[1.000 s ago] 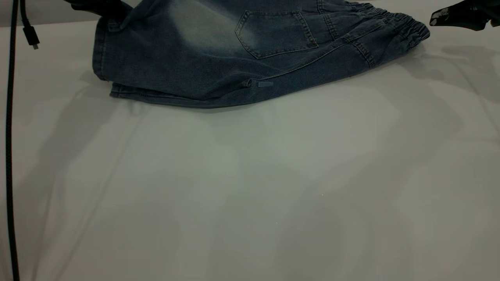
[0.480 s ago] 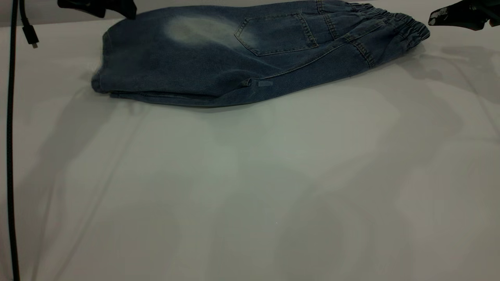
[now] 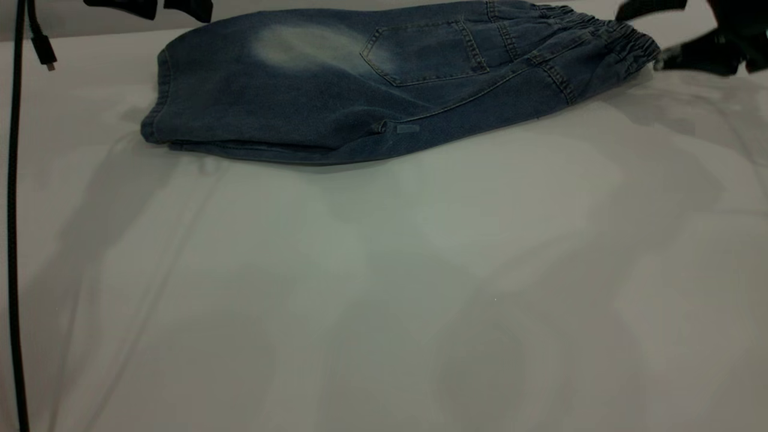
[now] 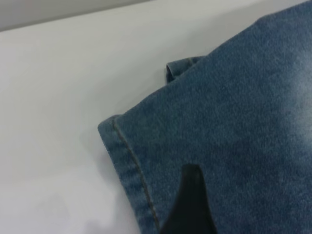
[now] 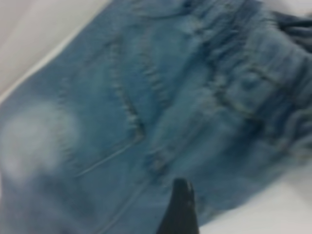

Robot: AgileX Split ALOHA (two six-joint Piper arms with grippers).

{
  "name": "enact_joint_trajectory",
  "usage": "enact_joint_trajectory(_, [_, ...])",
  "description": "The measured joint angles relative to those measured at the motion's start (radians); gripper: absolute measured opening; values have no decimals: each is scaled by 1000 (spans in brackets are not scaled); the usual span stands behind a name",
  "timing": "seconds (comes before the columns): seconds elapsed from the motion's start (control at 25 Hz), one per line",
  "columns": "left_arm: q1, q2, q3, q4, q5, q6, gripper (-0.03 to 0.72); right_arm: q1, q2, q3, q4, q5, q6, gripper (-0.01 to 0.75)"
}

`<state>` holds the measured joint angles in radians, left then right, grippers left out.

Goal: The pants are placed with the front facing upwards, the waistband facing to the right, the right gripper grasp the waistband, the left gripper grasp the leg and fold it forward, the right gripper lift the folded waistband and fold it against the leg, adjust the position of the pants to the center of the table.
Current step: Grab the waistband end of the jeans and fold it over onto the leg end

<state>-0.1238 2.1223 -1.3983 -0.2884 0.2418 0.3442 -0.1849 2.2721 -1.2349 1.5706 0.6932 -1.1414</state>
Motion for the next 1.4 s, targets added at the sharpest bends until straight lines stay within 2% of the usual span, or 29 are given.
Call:
enact_joint_trajectory(1.0, [0, -2, 0, -3, 12, 0, 548, -3, 241, -291, 23, 104, 55, 539])
enact_joint_trajectory(1.16, [-7, -2, -3, -2, 11, -1, 548, -3, 241, -291, 20, 110, 55, 437])
enact_joint_trajectory(1.4, [-52, -1, -68, 0, 52, 3, 548, -3, 241, -291, 20, 160, 17, 120])
